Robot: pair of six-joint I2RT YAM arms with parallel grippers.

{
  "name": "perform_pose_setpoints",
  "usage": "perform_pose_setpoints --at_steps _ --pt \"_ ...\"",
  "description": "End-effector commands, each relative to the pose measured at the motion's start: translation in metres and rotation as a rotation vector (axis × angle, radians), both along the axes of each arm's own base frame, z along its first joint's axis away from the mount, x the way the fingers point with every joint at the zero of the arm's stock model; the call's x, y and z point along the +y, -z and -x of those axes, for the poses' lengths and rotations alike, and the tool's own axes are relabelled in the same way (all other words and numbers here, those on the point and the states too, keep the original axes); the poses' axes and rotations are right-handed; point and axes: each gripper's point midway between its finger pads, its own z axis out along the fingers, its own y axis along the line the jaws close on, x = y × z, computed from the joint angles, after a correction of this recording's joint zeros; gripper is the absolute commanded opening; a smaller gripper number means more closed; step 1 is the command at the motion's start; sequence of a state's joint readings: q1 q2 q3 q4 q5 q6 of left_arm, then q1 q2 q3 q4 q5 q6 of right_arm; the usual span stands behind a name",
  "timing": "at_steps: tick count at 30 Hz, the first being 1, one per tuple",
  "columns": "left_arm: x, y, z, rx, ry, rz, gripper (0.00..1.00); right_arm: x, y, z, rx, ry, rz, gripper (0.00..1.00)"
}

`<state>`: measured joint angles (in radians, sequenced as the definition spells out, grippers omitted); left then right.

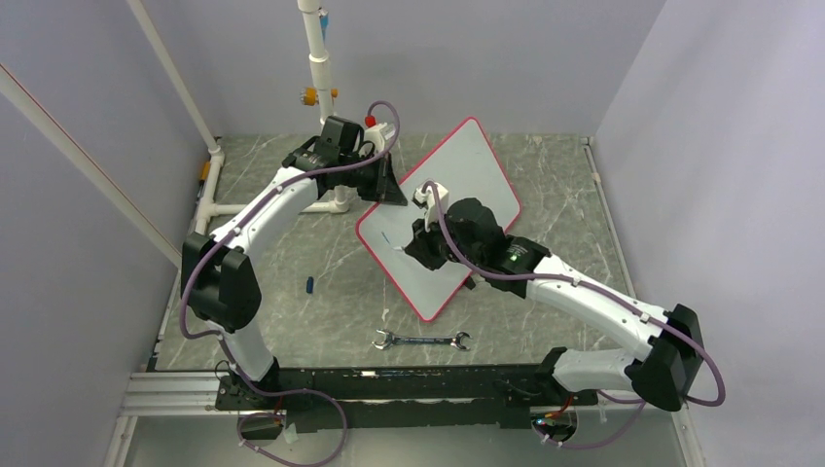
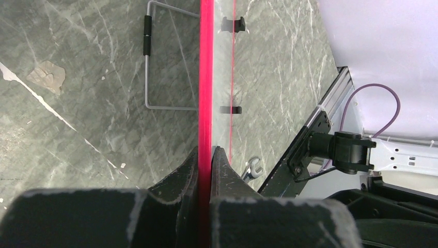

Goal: Write a sentence on the whiteboard

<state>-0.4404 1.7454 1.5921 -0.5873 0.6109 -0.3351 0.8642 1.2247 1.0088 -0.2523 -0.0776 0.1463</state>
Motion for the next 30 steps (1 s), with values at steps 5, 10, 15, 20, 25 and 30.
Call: perform_pose_setpoints --at_steps 5,10,15,20,25,30 --pt "0.022 -0.008 -0.027 -0.189 -0.083 -0.135 0.00 0.004 -0.070 -0.004 -0.116 0.008 -0.128 0.00" --pt "0.022 -0.007 -0.027 -0.187 -0.080 -0.134 0.00 0.007 -0.071 -0.017 -0.131 0.053 -0.132 0.00" --pt "0.019 -0.009 -0.025 -0.184 -0.070 -0.125 0.00 0.009 -0.064 -0.027 -0.134 0.093 -0.120 0.00" --pt "0.020 -0.010 -0.025 -0.188 -0.071 -0.123 0.00 0.012 -0.064 -0.032 -0.141 0.097 -0.118 0.00" --pt "0.019 -0.011 -0.023 -0.190 -0.068 -0.125 0.00 0.014 -0.061 -0.036 -0.140 0.106 -0.106 0.00" --pt "0.017 -0.012 -0.021 -0.192 -0.060 -0.125 0.00 0.016 -0.051 -0.038 -0.124 0.107 -0.083 0.00"
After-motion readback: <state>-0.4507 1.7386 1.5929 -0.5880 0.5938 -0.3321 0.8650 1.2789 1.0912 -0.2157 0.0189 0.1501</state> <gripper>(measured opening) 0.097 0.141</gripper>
